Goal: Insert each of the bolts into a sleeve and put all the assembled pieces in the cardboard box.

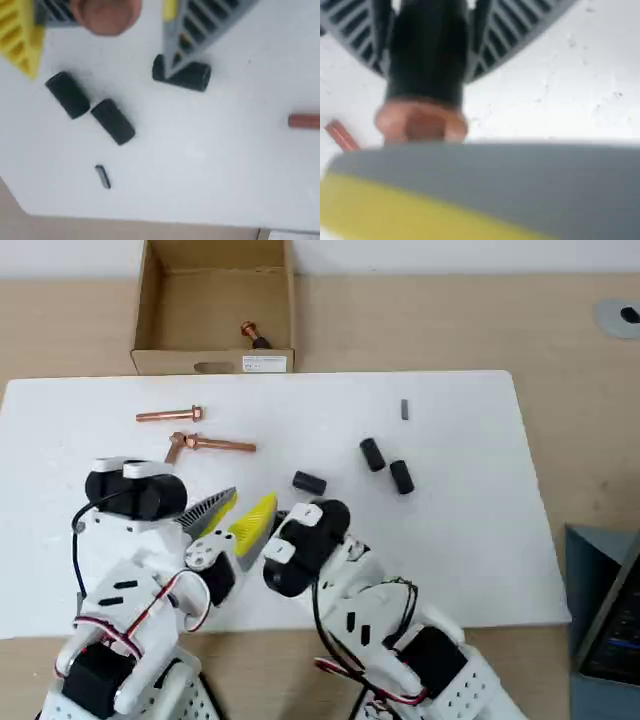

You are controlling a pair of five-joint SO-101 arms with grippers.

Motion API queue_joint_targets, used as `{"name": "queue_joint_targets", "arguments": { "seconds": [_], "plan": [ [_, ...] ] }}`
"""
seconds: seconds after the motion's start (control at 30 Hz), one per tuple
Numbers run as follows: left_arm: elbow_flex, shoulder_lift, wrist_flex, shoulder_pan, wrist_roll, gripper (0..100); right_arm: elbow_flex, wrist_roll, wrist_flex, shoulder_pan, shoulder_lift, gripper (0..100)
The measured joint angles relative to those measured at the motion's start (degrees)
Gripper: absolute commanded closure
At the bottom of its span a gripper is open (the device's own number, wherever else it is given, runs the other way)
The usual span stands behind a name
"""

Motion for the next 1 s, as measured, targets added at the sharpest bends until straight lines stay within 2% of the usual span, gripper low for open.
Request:
{"name": "queue_joint_targets", "arguments": {
  "seconds": [0.07,0.2,0.3,0.47,0.67,0.8,1.0],
  "plan": [
    [-1.2,0.0,0.0,0.0,0.0,84,0.0,0.0,0.0,0.1,0.0,98.9],
    [-3.3,-0.1,0.0,-2.7,-0.4,100,0.0,0.0,0.0,0.1,0.0,98.9],
    [-4.0,-0.3,0.0,-6.4,-4.4,99,0.0,0.0,0.0,0.4,0.0,98.9],
    [-4.0,-0.3,0.0,-17.1,-11.9,100,0.0,-1.3,0.0,8.2,0.0,98.9],
    [5.4,-0.3,0.0,-29.5,-13.4,100,-2.0,-6.0,4.5,16.5,0.0,98.9],
    [14.3,0.0,0.0,-33.7,-13.4,100,-6.3,-8.3,8.0,19.8,0.0,98.9],
    [23.6,0.0,0.0,-34.4,-13.9,100,-16.4,-8.4,8.6,20.7,5.9,98.9]
  ]
}}
